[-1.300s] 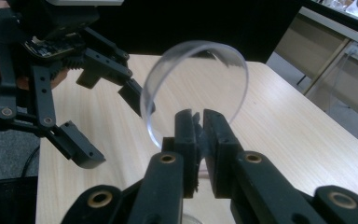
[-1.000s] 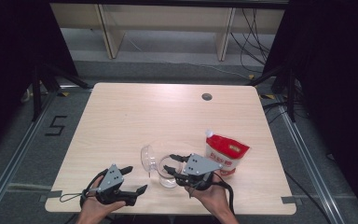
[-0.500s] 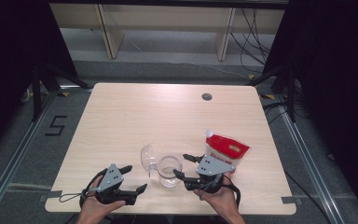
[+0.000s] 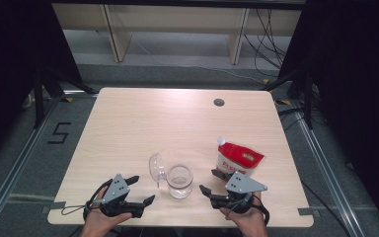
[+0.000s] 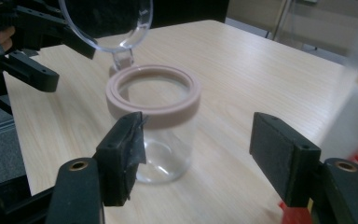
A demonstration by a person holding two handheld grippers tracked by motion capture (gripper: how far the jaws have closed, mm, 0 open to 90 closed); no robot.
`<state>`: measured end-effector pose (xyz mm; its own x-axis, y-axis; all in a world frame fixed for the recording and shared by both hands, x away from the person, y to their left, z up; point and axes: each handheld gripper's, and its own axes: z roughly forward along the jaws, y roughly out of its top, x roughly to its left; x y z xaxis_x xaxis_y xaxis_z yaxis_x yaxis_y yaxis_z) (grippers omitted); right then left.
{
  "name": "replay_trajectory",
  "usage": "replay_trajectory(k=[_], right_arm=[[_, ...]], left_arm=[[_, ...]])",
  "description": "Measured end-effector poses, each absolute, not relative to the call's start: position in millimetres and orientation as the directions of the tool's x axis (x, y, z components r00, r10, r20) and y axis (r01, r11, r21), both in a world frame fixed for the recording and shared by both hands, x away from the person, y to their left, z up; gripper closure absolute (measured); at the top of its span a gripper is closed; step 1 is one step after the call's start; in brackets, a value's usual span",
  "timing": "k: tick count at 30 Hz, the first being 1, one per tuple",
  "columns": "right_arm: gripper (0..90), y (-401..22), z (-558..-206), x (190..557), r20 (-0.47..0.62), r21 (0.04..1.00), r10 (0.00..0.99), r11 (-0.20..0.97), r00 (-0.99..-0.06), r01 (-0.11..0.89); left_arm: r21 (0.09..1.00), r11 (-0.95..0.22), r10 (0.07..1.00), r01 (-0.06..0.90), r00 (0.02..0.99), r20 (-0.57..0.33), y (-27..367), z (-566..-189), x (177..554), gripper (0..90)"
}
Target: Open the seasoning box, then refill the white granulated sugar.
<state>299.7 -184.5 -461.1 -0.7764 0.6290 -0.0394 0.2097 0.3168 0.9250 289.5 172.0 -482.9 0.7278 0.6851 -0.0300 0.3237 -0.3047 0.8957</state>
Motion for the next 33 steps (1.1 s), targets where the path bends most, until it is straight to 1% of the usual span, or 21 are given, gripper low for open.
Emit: replay_trajectory(k=[1,2,4,7,8,9,10,11,12,13,14,16,18,22,23,26,27,29,30,31,33], right_arm=[[34.8,-192,-463,298,-0.051,0.927,0.635,0.318,-0.771,0.200],[34.5,-194,-463,295,-0.028,0.924,0.653,0.305,-0.757,0.229],[34.4,-200,-464,293,-0.042,0.926,0.657,0.307,-0.752,0.217],[34.0,-207,-464,289,-0.030,0.923,0.665,0.305,-0.746,0.235],[33.9,-211,-463,289,-0.056,0.927,0.672,0.310,-0.739,0.212],[33.9,-211,-464,287,-0.029,0.925,0.677,0.296,-0.735,0.236],[33.9,-213,-464,287,-0.045,0.930,0.676,0.298,-0.735,0.217],[34.1,-215,-464,284,-0.020,0.926,0.686,0.287,-0.728,0.245],[34.1,-215,-464,284,-0.020,0.926,0.686,0.287,-0.728,0.245],[34.4,-219,-465,283,-0.044,0.928,0.699,0.294,-0.714,0.230],[34.5,-222,-464,281,-0.047,0.921,0.697,0.307,-0.715,0.238],[34.3,-225,-466,278,-0.039,0.916,0.704,0.308,-0.709,0.256],[34.2,-227,-466,278,-0.046,0.920,0.705,0.306,-0.708,0.245],[33.8,-240,-467,272,-0.029,0.915,0.729,0.294,-0.683,0.276],[33.4,-243,-467,270,-0.027,0.914,0.748,0.288,-0.663,0.287],[32.4,-248,-467,268,-0.028,0.912,0.758,0.286,-0.652,0.294],[28.5,-252,-466,265,-0.021,0.911,0.786,0.269,-0.618,0.312],[28.5,-257,-466,264,-0.037,0.911,0.789,0.279,-0.614,0.304],[28.7,-257,-466,262,-0.014,0.910,0.804,0.256,-0.594,0.326],[28.8,-260,-467,263,-0.043,0.914,0.801,0.273,-0.597,0.301],[28.8,-264,-468,263,-0.017,0.910,0.818,0.250,-0.575,0.329]], left_arm=[[0.895,-0.307,0.684,0.323,0.729,-0.028,172,-483,289,16.8],[0.898,-0.299,0.684,0.322,0.729,-0.034,171,-483,289,16.7],[0.896,-0.304,0.683,0.322,0.730,-0.030,171,-483,289,16.7],[0.896,-0.311,0.682,0.316,0.731,-0.021,172,-483,289,16.8],[0.895,-0.315,0.681,0.314,0.732,-0.017,173,-483,290,16.8],[0.896,-0.325,0.674,0.302,0.738,-0.004,173,-482,290,16.7],[0.895,-0.311,0.686,0.319,0.727,-0.021,173,-482,289,16.8],[0.898,-0.299,0.683,0.322,0.729,-0.034,172,-483,290,16.7],[0.898,-0.299,0.683,0.322,0.729,-0.034,172,-483,290,16.7],[0.896,-0.316,0.681,0.312,0.732,-0.014,173,-483,290,16.7],[0.895,-0.307,0.687,0.324,0.726,-0.027,172,-483,289,16.7],[0.898,-0.319,0.676,0.304,0.737,-0.010,172,-483,290,16.7],[0.898,-0.309,0.682,0.314,0.731,-0.021,171,-483,289,16.8],[0.896,-0.299,0.680,0.328,0.732,-0.041,171,-484,291,16.8],[0.897,-0.297,0.680,0.329,0.732,-0.043,170,-484,290,16.8],[0.896,-0.297,0.681,0.329,0.731,-0.042,171,-484,289,16.7],[0.896,-0.305,0.680,0.322,0.733,-0.032,172,-484,289,16.8],[0.898,-0.306,0.679,0.317,0.734,-0.028,172,-483,289,16.8],[0.897,-0.305,0.682,0.321,0.731,-0.030,172,-483,288,16.8],[0.897,-0.306,0.676,0.318,0.736,-0.031,172,-483,288,16.8],[0.897,-0.307,0.675,0.319,0.737,-0.031,171,-484,288,16.7]])
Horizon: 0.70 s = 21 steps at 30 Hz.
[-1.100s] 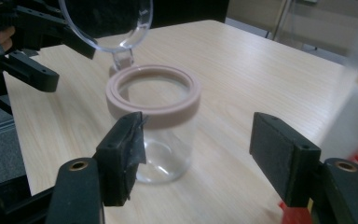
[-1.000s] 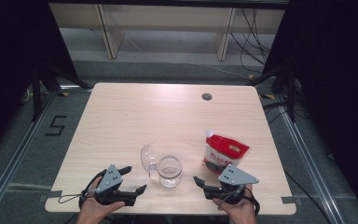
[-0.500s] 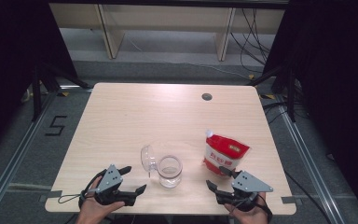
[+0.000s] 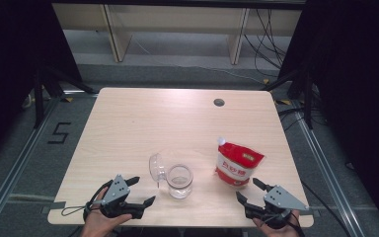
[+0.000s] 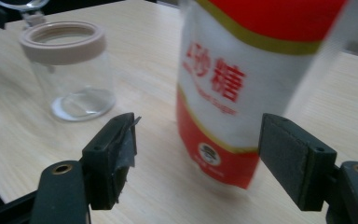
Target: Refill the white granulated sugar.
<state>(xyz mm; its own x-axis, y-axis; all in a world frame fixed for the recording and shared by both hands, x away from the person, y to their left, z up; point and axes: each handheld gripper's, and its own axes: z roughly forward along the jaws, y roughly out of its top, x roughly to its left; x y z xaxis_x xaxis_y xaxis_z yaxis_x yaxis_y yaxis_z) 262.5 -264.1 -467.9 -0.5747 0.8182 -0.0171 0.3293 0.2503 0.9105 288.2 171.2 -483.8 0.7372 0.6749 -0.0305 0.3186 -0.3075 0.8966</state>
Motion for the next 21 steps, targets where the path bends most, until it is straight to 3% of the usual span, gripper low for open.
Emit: replay_trajectory(k=[8,14,16,21], right_arm=[[21.8,-282,-475,275,-0.008,0.924,0.818,0.226,-0.575,0.309],[21.9,-284,-478,288,-0.003,0.927,0.801,0.226,-0.599,0.298],[21.7,-282,-480,292,0.016,0.921,0.799,0.223,-0.601,0.320],[22.3,-279,-482,305,0.001,0.929,0.783,0.229,-0.622,0.290]], left_arm=[[0.896,-0.303,0.674,0.323,0.737,-0.038,170,-485,289,16.7],[0.893,-0.329,0.665,0.307,0.746,-0.011,170,-485,290,16.7],[0.896,-0.292,0.667,0.335,0.743,-0.061,169,-486,289,16.8],[0.893,-0.298,0.675,0.338,0.736,-0.053,169,-487,289,16.8]])
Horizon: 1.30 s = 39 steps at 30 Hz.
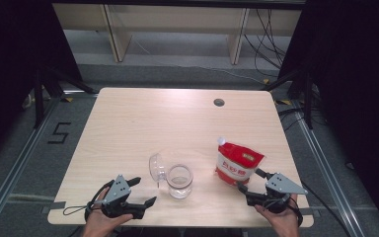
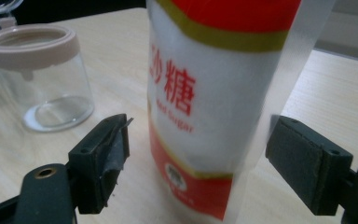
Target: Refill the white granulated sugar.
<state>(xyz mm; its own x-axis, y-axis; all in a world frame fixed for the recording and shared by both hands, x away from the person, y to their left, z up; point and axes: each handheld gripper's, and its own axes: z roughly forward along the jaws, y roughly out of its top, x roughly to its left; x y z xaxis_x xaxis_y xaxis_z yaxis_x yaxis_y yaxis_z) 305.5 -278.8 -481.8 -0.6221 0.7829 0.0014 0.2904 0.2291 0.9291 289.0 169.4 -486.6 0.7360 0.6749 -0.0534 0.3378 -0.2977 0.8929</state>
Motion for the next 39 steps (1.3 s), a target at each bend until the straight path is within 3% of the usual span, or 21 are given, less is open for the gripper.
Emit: replay_trajectory(k=[5,6,9,15,25,29,31,39], right_arm=[[23.1,-275,-486,321,-0.013,0.933,0.771,0.239,-0.637,0.271],[23.3,-272,-487,320,0.015,0.925,0.778,0.228,-0.628,0.304],[23.7,-269,-490,332,-0.050,0.933,0.744,0.272,-0.666,0.234],[24.8,-261,-493,337,0.012,0.937,0.761,0.218,-0.649,0.273],[32.4,-259,-495,344,-0.003,0.938,0.752,0.230,-0.659,0.258],[35.4,-257,-495,341,0.052,0.941,0.780,0.170,-0.624,0.291],[36.2,-252,-495,337,0.081,0.937,0.796,0.144,-0.600,0.317],[38.2,-240,-493,329,0.020,0.944,0.867,0.147,-0.497,0.296]], left_arm=[[0.890,-0.309,0.670,0.334,0.741,-0.046,169,-487,290,16.8],[0.887,-0.319,0.669,0.333,0.743,-0.038,170,-487,290,16.8],[0.889,-0.316,0.675,0.331,0.737,-0.035,169,-487,289,16.8],[0.888,-0.319,0.673,0.331,0.739,-0.033,169,-487,289,16.8],[0.888,-0.312,0.669,0.337,0.742,-0.046,169,-488,289,16.8],[0.886,-0.346,0.657,0.307,0.754,-0.005,170,-487,291,16.8],[0.887,-0.317,0.669,0.335,0.742,-0.040,169,-488,289,16.8],[0.889,-0.322,0.663,0.324,0.748,-0.033,169,-488,290,16.7]])
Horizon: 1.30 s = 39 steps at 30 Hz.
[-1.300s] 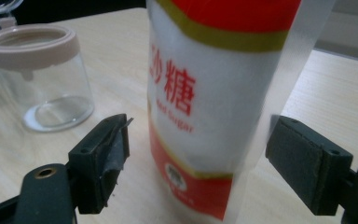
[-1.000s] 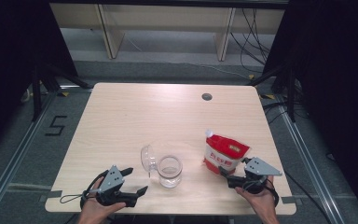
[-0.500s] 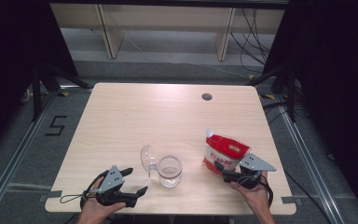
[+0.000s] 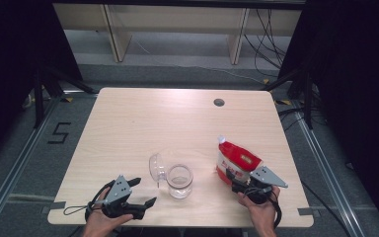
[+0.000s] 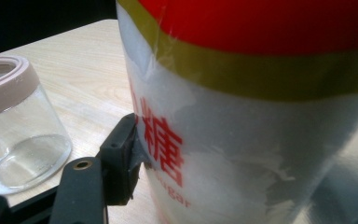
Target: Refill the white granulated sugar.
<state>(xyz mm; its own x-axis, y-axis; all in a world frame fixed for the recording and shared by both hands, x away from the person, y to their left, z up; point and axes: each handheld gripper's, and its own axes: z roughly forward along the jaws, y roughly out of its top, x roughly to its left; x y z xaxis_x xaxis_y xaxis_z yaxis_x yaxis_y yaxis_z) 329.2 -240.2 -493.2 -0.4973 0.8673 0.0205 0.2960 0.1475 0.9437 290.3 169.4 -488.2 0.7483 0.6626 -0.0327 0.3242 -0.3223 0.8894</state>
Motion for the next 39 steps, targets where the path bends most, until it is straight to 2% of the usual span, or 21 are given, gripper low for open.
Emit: replay_trajectory(k=[4,8,11,12,14,21,24,32,33,37,38,39], right_arm=[[38.7,-246,-496,332,0.021,0.948,0.844,0.153,-0.535,0.278],[37.1,-248,-496,335,0.032,0.954,0.806,0.151,-0.591,0.258],[34.9,-251,-496,337,0.021,0.959,0.790,0.158,-0.613,0.236],[34.7,-251,-497,339,0.028,0.962,0.780,0.148,-0.625,0.228],[33.8,-253,-499,341,0.026,0.968,0.784,0.136,-0.621,0.212],[32.4,-254,-502,343,0.025,0.973,0.776,0.126,-0.630,0.194],[32.8,-256,-503,347,-0.019,0.973,0.756,0.166,-0.654,0.163],[29.1,-256,-506,349,-0.002,0.972,0.761,0.154,-0.648,0.178],[28.5,-254,-507,347,0.034,0.973,0.769,0.122,-0.638,0.198],[26.9,-254,-510,351,0.018,0.974,0.776,0.128,-0.631,0.186],[26.9,-255,-510,352,0.012,0.975,0.771,0.133,-0.637,0.180],[27.0,-253,-510,350,0.061,0.970,0.763,0.107,-0.644,0.219]], left_arm=[[0.888,-0.315,0.667,0.337,0.743,-0.045,169,-488,289,16.8],[0.889,-0.335,0.657,0.313,0.754,-0.018,170,-487,290,16.7],[0.888,-0.315,0.665,0.335,0.746,-0.045,168,-488,288,16.8],[0.889,-0.333,0.655,0.314,0.755,-0.021,169,-488,290,16.7],[0.887,-0.318,0.662,0.334,0.748,-0.044,167,-488,288,16.8],[0.886,-0.334,0.661,0.320,0.750,-0.021,170,-487,290,16.8],[0.888,-0.333,0.656,0.316,0.755,-0.023,169,-488,290,16.8],[0.886,-0.345,0.649,0.311,0.760,-0.014,168,-488,290,16.8],[0.886,-0.345,0.649,0.311,0.760,-0.014,168,-488,290,16.8],[0.886,-0.330,0.657,0.327,0.753,-0.033,168,-488,289,16.8],[0.885,-0.348,0.653,0.310,0.758,-0.010,168,-488,290,16.8],[0.885,-0.348,0.653,0.310,0.758,-0.010,168,-488,290,16.9]])
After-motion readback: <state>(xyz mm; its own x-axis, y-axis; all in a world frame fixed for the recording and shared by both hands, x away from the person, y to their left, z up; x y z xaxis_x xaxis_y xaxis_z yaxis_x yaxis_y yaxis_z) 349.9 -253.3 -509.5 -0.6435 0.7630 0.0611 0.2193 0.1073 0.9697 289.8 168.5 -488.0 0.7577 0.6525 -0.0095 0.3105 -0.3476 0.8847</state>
